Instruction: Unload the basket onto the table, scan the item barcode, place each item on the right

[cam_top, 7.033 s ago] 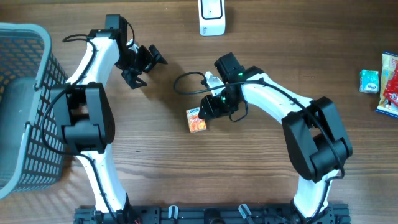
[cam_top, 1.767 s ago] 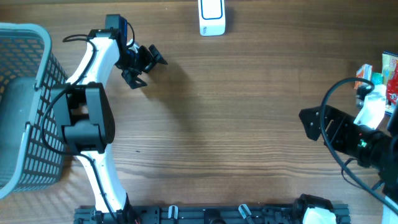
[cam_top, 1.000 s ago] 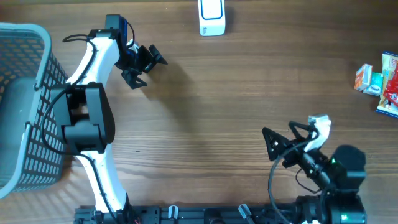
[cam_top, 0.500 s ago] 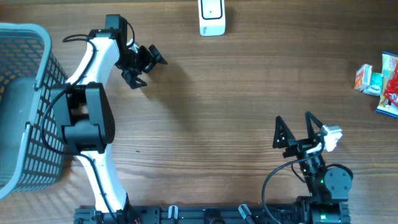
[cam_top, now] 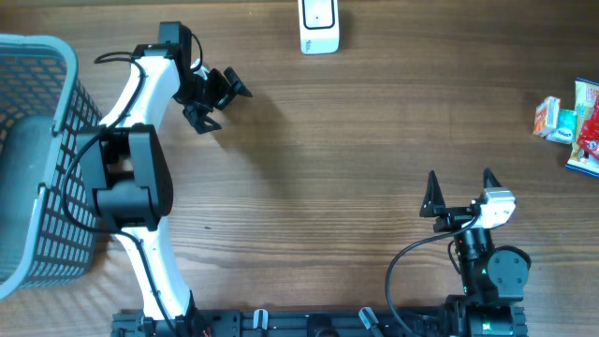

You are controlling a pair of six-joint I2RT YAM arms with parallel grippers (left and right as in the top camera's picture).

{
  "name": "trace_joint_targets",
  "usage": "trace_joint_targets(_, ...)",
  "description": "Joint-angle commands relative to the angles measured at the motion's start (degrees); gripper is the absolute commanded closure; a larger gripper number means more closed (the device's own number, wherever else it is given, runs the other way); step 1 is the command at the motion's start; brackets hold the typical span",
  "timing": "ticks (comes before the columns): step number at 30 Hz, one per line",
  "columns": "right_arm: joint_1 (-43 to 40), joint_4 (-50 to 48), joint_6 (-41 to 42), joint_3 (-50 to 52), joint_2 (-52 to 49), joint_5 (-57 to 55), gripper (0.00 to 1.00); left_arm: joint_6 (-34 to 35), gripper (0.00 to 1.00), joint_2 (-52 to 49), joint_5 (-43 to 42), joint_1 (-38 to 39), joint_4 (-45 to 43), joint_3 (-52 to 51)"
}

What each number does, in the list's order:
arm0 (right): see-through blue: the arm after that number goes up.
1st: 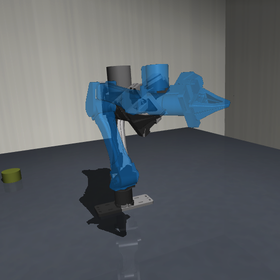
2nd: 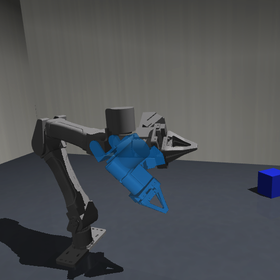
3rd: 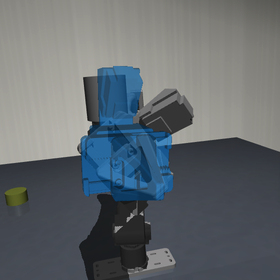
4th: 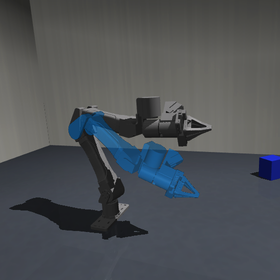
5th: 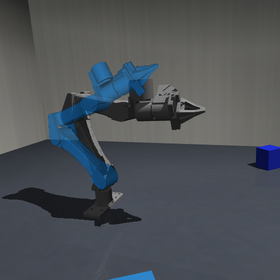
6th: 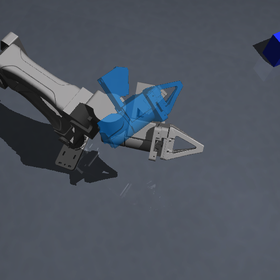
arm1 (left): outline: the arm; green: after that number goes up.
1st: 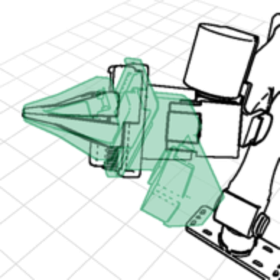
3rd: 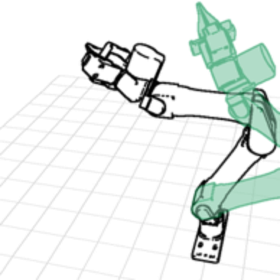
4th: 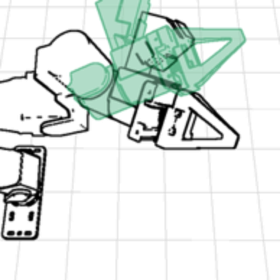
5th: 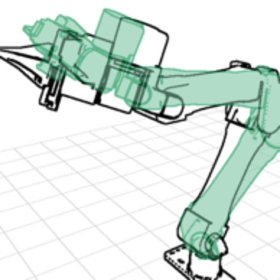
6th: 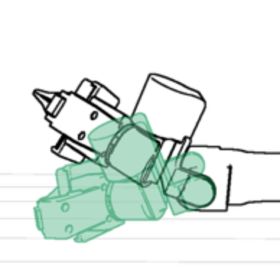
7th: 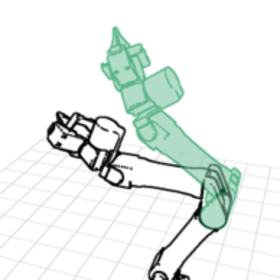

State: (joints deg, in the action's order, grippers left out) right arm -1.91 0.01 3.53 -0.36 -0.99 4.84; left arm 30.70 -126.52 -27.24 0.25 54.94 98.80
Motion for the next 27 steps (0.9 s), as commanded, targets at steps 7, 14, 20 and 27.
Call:
trace_joint_targets(7, 0.24, -0.11, 0.04, 0.07, 0.81, -0.55, 0.00, -0.68, 0.00, 1.38, 0.13, -0.11, 0.00, -0.22)
trace_joint_targets(14, 0.24, -0.11, 0.04, 0.07, 0.79, -0.55, 0.00, -0.68, 0.00, 1.38, 0.13, -0.11, 0.00, -0.22)
trace_joint_targets(20, 0.24, -0.11, 0.07, 0.07, 0.79, -0.55, 0.00, -0.68, 0.00, 1.38, 0.13, -0.11, 0.00, -0.22)
trace_joint_targets(27, 0.24, -0.11, 0.04, 0.07, 0.79, -0.55, 0.00, -3.56, 0.00, 3.45, 3.89, 3.76, -0.07, -1.14)
